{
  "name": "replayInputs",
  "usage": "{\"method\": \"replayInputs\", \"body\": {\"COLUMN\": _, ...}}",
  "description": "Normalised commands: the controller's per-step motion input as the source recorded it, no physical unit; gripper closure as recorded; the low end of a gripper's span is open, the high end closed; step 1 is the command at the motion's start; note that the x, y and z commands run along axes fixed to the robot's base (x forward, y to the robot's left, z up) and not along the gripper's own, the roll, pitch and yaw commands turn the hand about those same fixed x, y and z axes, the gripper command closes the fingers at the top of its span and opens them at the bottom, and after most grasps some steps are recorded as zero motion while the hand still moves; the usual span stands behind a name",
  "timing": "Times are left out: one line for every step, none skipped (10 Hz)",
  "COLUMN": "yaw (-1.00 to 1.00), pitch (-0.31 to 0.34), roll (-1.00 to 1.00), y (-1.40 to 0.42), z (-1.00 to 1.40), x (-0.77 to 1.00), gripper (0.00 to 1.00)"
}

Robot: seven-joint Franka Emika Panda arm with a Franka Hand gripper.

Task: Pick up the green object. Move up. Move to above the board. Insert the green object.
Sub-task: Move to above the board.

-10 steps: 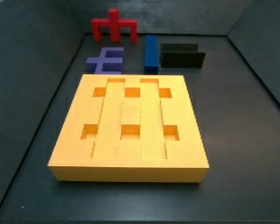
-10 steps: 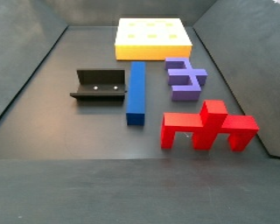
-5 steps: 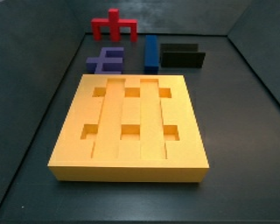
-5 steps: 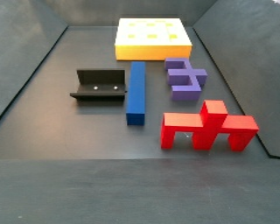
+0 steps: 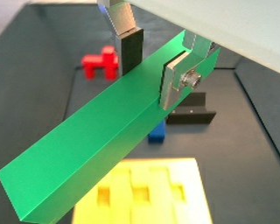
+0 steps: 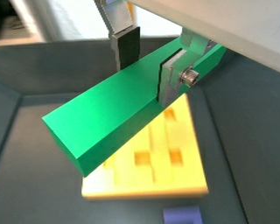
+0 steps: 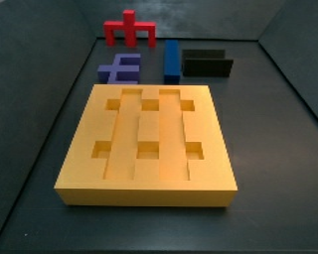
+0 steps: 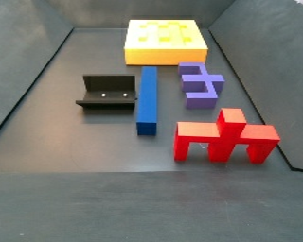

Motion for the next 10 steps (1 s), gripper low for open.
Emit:
{"method": "replayInputs", "body": {"yaw": 1.00, "pitch": 0.123, "roll": 0.01, "y": -0.43, "z": 0.08, "x": 0.17, "gripper": 1.00}}
{"method": "replayInputs", "body": {"yaw": 1.00, "pitch": 0.133, "roll": 0.02, "y": -0.16, "z": 0.04, "x": 0.11, "gripper": 1.00}}
{"method": "replayInputs", "body": {"yaw": 1.00, "pitch": 0.124, "roll": 0.01, "y": 0.00, "z": 0.02, "x": 0.04, "gripper": 1.00}}
{"method": "replayInputs", "body": {"yaw": 1.00, "pitch": 0.122, "roll": 0.01, "y": -0.03, "z": 0.02, "x": 0.01, "gripper": 1.00}}
{"method": "replayInputs", "body": {"yaw": 1.00, "pitch": 0.138, "roll": 0.02, "y": -0.03, "z": 0.03, "x": 0.03, "gripper": 1.00}}
{"method": "replayInputs", "body": {"yaw": 1.00, "pitch": 0.158, "roll": 0.02, "y": -0.02, "z": 0.03, "x": 0.03, "gripper": 1.00}}
{"method": "replayInputs", "body": {"yaw": 1.00, "pitch": 0.185, "roll": 0.03, "y": -0.02, "z": 0.03, "x": 0.04, "gripper": 1.00}}
{"method": "replayInputs", "body": {"yaw": 0.92, "pitch": 0.223, "roll": 0.04, "y": -0.02, "z": 0.03, "x": 0.05, "gripper": 1.00}}
{"method": "replayInputs", "body": {"yaw": 0.66, "pitch": 0.210, "roll": 0.04, "y": -0.02, "z": 0.03, "x": 0.06, "gripper": 1.00}}
{"method": "replayInputs", "body": {"yaw": 0.36, "pitch": 0.185, "roll": 0.04, "y": -0.02, "z": 0.03, "x": 0.07, "gripper": 1.00}}
